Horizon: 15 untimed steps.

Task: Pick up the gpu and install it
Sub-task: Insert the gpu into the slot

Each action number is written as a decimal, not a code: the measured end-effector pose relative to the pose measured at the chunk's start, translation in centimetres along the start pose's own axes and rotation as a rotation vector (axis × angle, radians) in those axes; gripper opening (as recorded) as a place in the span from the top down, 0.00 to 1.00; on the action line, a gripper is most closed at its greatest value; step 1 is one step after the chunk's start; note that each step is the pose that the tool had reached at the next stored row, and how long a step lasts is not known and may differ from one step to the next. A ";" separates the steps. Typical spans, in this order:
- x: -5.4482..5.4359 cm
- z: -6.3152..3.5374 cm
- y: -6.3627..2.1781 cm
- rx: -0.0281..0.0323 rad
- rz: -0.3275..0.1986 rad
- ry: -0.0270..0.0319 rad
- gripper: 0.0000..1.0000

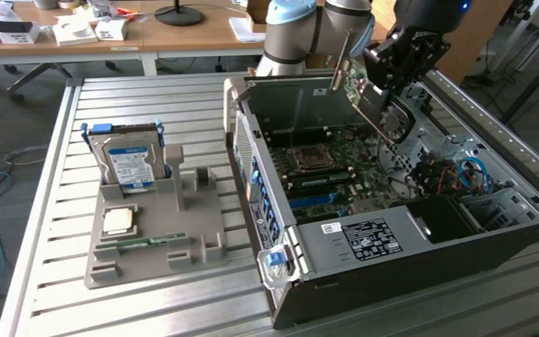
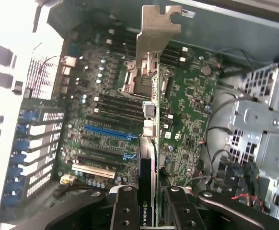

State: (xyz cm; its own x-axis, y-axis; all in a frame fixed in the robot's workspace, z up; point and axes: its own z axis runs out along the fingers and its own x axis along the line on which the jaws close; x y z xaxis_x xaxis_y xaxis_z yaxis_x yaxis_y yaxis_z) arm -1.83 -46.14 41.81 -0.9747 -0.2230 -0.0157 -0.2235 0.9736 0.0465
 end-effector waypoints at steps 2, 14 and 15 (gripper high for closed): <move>0.0 0.01 0.00 -0.0005 -0.035 0.0017 0.74; 0.0 0.13 -0.01 -0.0038 -0.245 0.0114 0.74; 0.0 0.14 -0.01 -0.0040 -0.261 0.0122 0.74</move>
State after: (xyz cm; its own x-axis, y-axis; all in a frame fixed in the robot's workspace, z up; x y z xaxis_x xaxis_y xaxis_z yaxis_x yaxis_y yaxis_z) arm -1.83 -46.14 41.67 -0.8838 -0.4676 -0.0156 -0.4678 0.8826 0.0464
